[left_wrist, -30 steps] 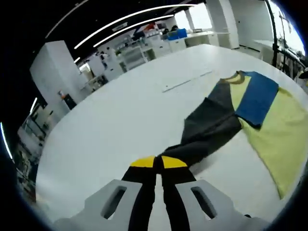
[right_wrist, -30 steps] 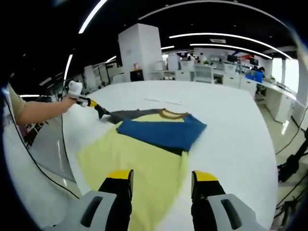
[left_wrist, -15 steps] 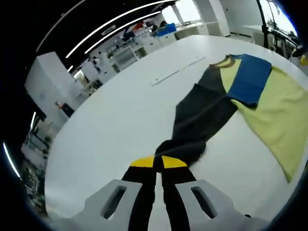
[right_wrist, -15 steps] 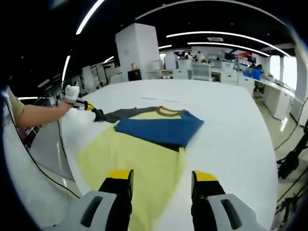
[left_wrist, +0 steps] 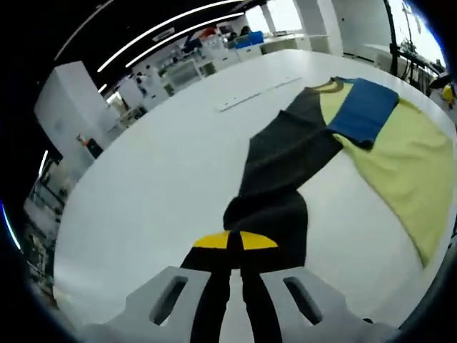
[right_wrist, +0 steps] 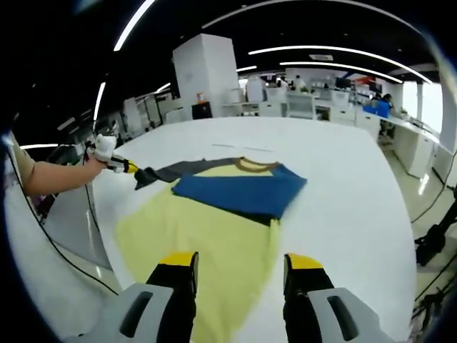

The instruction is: Fold the garment on the visible template until the final outline fits inside the template.

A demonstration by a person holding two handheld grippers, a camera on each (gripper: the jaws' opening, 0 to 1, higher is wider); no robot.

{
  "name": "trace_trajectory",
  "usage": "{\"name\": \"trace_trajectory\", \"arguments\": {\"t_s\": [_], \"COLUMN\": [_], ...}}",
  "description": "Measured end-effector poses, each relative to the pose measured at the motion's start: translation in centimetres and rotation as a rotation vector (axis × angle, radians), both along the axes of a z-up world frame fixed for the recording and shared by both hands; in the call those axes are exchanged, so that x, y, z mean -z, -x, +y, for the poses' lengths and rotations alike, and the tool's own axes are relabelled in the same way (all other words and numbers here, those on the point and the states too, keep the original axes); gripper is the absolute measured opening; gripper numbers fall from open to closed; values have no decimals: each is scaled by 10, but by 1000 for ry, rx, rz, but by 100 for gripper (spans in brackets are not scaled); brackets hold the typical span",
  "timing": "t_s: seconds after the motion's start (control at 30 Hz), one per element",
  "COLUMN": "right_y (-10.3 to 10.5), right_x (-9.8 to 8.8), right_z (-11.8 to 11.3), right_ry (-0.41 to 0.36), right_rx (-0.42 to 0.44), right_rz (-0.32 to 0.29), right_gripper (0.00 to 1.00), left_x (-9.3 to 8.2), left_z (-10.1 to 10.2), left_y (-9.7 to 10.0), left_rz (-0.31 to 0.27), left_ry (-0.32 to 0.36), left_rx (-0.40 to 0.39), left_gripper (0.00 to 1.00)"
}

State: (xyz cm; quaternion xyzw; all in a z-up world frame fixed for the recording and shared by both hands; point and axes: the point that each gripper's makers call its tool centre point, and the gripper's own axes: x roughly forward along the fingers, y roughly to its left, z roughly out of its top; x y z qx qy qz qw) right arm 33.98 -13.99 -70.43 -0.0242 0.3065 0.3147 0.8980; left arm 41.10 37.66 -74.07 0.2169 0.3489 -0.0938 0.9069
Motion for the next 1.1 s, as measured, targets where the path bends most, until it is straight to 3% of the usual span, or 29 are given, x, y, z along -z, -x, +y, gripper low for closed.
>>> {"name": "trace_trajectory", "arguments": {"t_s": [0.17, 0.43, 0.63, 0.8, 0.93, 1.1], "right_y": [2, 4, 3, 3, 2, 3], "right_x": [2, 3, 3, 4, 5, 4], "right_z": [-2, -8, -8, -9, -10, -10], "right_ry": [2, 5, 5, 8, 12, 18], "right_rx": [5, 20, 23, 28, 31, 34], "right_rz": [5, 10, 9, 13, 18, 19], "right_gripper": [45, 45, 45, 46, 45, 46], "left_x": [10, 22, 17, 0, 2, 7], "left_z": [-2, 2, 3, 0, -7, -14], "left_y": [4, 15, 14, 3, -5, -16], "left_rz": [37, 87, 62, -30, -24, -10], "left_ry": [112, 135, 161, 175, 222, 235], "left_rx": [-53, -87, -96, -77, -74, -64], "left_gripper": [1, 1, 3, 8, 9, 11]}}
